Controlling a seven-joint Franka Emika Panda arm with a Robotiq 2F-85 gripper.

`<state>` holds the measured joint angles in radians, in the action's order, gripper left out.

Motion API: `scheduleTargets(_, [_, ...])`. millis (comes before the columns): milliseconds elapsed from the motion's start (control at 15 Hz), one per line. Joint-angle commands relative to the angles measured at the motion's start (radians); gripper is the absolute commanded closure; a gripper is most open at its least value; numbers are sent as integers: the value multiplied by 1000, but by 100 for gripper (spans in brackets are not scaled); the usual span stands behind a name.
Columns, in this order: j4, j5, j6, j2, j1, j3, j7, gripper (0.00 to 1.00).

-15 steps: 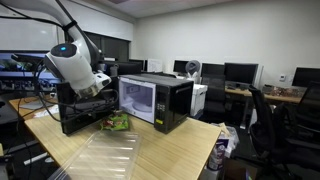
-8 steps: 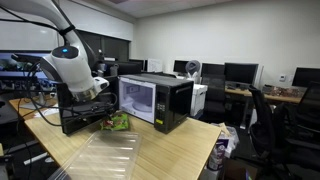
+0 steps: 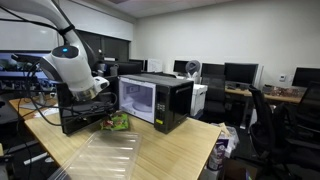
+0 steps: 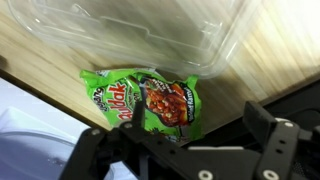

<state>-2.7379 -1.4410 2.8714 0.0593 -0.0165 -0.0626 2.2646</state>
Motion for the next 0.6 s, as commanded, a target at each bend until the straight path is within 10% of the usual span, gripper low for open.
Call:
scheduleTargets(0, [11, -90, 3, -19, -8, 4, 69, 0])
scheduleTargets(400, [100, -509, 21, -92, -28, 31, 455, 0])
scheduleTargets(533, [101, -376, 45, -80, -45, 48, 349, 0])
